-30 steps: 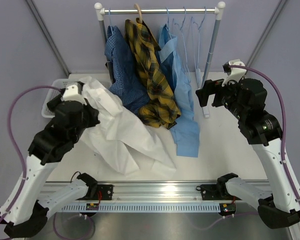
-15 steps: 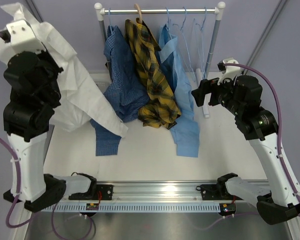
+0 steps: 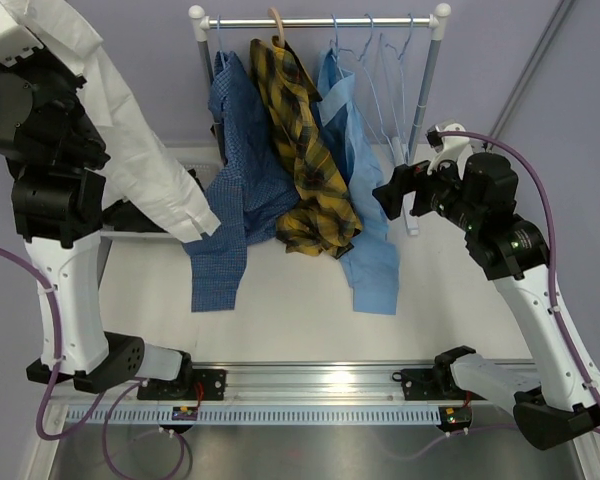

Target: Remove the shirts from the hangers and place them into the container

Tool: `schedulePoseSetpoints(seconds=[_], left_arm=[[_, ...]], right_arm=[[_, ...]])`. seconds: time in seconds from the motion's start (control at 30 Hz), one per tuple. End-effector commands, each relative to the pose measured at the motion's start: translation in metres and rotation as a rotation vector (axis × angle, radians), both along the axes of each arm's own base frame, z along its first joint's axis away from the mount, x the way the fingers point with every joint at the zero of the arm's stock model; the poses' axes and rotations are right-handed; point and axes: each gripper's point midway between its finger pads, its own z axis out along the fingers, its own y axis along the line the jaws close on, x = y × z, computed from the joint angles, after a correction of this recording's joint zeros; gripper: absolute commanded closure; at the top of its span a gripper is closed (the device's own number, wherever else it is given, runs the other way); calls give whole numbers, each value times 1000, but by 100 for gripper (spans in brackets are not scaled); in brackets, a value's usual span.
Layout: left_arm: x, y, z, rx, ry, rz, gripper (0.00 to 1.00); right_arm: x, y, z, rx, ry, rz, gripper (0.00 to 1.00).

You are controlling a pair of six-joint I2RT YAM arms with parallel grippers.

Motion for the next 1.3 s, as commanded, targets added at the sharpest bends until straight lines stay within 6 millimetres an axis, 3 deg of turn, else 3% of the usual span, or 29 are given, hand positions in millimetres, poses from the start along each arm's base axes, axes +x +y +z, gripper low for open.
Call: schedulePoseSetpoints(seconds=[0.0, 0.13, 0.3, 0.4, 0.57, 0.77, 1.03, 1.27], left_arm=[[-3, 5, 38, 19, -191, 12, 100], [8, 22, 39, 30, -208, 77, 100], [0, 46, 42, 55, -221, 171, 100], [-2, 51, 42, 77, -217, 191, 100], [17, 57, 23, 84, -168, 189, 100], [37, 57, 15, 94, -143, 169, 100], [1, 66, 54, 139, -242, 242, 100], [-11, 65, 64, 158, -275, 249, 100]], right_arm=[[-4, 7, 12, 44, -43, 43, 1], [-7, 9, 6, 51, -26, 54, 1], [-11, 6, 0, 40, -15, 45, 0], [-10, 6, -5, 37, -5, 46, 0], [-10, 7, -7, 36, -2, 51, 1], [-9, 6, -9, 32, -6, 44, 1], [-7, 6, -15, 26, 6, 43, 0], [-2, 10, -16, 30, 13, 55, 1]])
